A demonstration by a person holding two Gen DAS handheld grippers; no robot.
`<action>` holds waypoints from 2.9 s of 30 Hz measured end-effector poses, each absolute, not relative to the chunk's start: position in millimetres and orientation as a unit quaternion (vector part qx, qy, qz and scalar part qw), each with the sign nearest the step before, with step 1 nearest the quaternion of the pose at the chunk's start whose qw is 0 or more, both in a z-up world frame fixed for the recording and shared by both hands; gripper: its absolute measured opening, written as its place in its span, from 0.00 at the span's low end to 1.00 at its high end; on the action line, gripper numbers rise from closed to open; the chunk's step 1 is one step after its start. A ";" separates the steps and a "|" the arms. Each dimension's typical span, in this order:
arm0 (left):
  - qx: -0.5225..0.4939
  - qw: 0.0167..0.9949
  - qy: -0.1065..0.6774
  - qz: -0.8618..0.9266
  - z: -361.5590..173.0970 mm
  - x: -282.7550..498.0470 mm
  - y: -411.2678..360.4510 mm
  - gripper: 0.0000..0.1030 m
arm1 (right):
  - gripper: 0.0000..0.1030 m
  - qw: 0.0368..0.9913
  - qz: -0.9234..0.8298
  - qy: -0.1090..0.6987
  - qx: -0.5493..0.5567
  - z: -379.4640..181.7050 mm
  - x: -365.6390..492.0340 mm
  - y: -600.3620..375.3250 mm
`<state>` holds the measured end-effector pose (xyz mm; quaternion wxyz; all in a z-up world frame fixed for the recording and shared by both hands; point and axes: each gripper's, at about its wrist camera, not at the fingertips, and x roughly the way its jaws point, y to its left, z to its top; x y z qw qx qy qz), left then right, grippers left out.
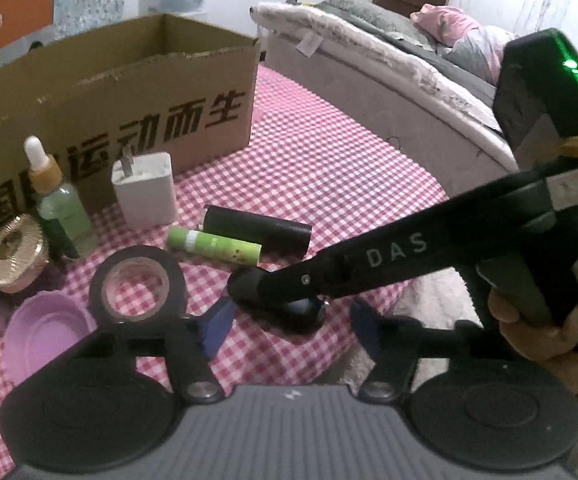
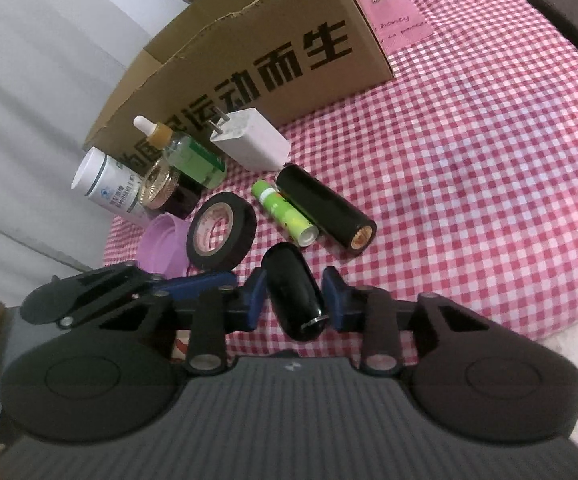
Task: Organize rigid objects
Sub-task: 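Reach the right gripper to the black oval object and grasp it, then carry the black oval object into the box and open the right gripper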
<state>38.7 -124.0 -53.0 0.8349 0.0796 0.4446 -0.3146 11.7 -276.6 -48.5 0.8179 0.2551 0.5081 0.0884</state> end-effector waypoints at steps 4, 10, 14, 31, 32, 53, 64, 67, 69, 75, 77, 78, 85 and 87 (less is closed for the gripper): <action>0.074 0.827 0.462 -0.311 -59.3 47.8 -126.0 0.52 | 0.20 0.801 0.112 0.513 0.288 -51.7 14.9 -281.5; 0.074 0.829 0.469 -0.296 -60.8 53.2 -122.5 0.42 | 0.18 0.797 0.139 0.504 0.302 -47.1 15.8 -279.3; 0.086 0.831 0.468 -0.290 -60.2 51.9 -122.9 0.34 | 0.18 0.800 0.118 0.512 0.290 -51.9 20.9 -276.2; 0.108 0.866 0.402 -0.277 -13.4 19.7 -110.1 0.32 | 0.17 0.828 0.125 0.469 0.279 -18.5 9.0 -256.6; 0.109 0.872 0.392 -0.274 -5.2 16.9 -107.2 0.32 | 0.17 0.833 0.129 0.462 0.275 -11.2 9.0 -254.2; 0.107 0.906 0.375 -0.163 102.3 167.1 -34.3 0.32 | 0.17 0.819 0.254 0.438 0.268 76.5 224.9 -200.5; 0.112 0.861 0.479 -0.128 37.6 283.2 -4.6 0.32 | 0.16 0.733 0.210 0.559 0.325 -21.9 355.6 -186.9; 0.117 0.855 0.492 -0.113 24.7 298.6 2.1 0.33 | 0.16 0.716 0.210 0.578 0.332 -39.9 375.7 -179.5; 0.112 0.855 0.495 -0.109 21.3 301.8 6.3 0.39 | 0.17 0.711 0.203 0.588 0.328 -50.9 385.6 -173.5; 0.112 0.863 0.478 -0.115 27.1 301.7 8.4 0.57 | 0.20 0.708 0.192 0.603 0.314 -72.5 401.4 -160.5; 0.114 0.865 0.475 -0.112 27.9 299.9 7.5 0.58 | 0.25 0.711 0.193 0.600 0.312 -73.6 403.3 -158.2; 0.115 0.867 0.472 -0.111 28.8 299.3 6.8 0.59 | 0.28 0.712 0.193 0.599 0.312 -75.8 406.4 -156.5; 0.102 0.883 0.441 -0.121 50.1 281.8 11.4 0.73 | 0.46 0.734 0.194 0.578 0.300 -64.3 406.3 -169.9; 0.096 0.891 0.427 -0.120 60.3 274.8 13.9 0.74 | 0.48 0.740 0.197 0.565 0.307 -50.6 397.1 -179.9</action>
